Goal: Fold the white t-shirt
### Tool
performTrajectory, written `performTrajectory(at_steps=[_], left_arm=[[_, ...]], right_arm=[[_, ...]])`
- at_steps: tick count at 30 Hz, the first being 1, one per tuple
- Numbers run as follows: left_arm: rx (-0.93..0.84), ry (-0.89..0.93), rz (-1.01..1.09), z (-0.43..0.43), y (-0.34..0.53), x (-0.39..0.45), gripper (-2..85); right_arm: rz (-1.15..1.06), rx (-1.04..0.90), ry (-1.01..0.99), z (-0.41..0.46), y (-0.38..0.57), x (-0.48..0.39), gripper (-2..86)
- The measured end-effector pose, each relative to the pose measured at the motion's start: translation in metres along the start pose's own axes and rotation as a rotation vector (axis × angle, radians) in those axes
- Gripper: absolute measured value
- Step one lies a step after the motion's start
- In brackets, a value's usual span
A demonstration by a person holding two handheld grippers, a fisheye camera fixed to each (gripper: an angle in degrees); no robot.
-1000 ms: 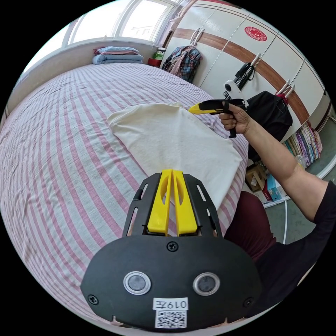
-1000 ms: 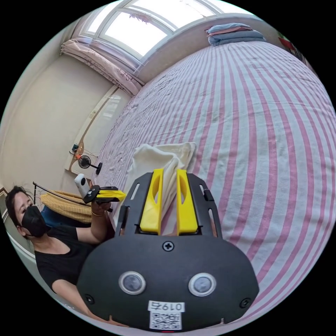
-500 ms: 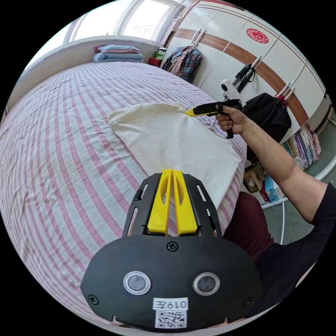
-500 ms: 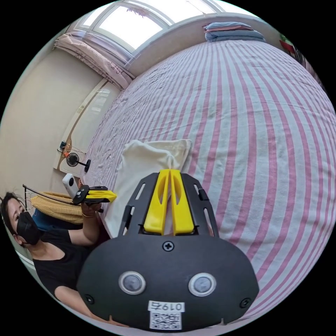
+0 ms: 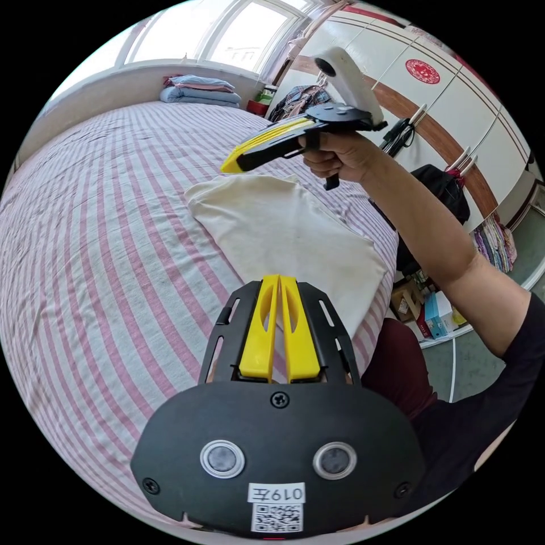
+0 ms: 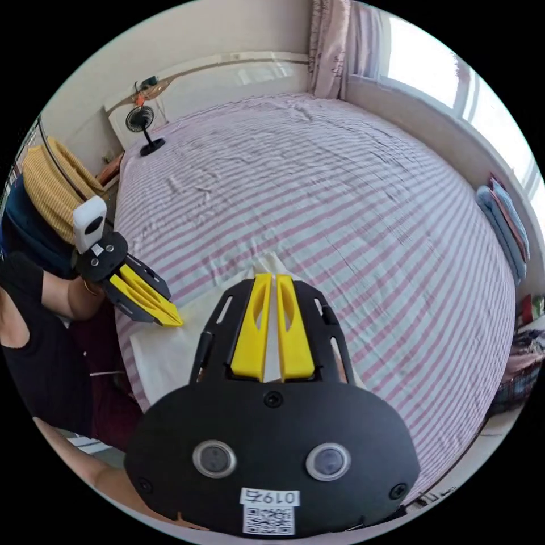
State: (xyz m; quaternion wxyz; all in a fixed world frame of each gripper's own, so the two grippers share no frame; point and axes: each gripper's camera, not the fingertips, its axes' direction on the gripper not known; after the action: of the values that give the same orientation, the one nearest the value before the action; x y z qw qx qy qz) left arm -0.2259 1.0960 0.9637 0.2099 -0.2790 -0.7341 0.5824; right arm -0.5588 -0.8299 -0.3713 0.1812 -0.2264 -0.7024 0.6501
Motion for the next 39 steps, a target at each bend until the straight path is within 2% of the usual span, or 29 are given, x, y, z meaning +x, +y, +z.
performTrajectory(at_steps=[6,15,22,33,39], left_arm=[[-0.017,0.01,0.002,0.004,0.003,-0.005,1.0],[-0.022,0.019,0.002,0.009,0.006,-0.012,1.0],[-0.025,0.026,-0.004,0.014,0.007,-0.019,1.0],[-0.048,0.022,-0.016,0.025,0.008,-0.029,1.1],[-0.052,0.029,-0.019,0.029,0.007,-0.036,1.2]], right_arm=[[-0.082,-0.128,-0.053,0.034,-0.071,0.008,4.3],[-0.036,-0.143,-0.19,0.042,-0.109,0.035,3.9],[-0.031,-0.176,-0.236,0.046,-0.132,0.049,0.1],[0.016,-0.154,-0.192,0.054,-0.136,0.067,-0.4],[0.034,-0.113,-0.174,0.034,-0.123,0.079,4.5]])
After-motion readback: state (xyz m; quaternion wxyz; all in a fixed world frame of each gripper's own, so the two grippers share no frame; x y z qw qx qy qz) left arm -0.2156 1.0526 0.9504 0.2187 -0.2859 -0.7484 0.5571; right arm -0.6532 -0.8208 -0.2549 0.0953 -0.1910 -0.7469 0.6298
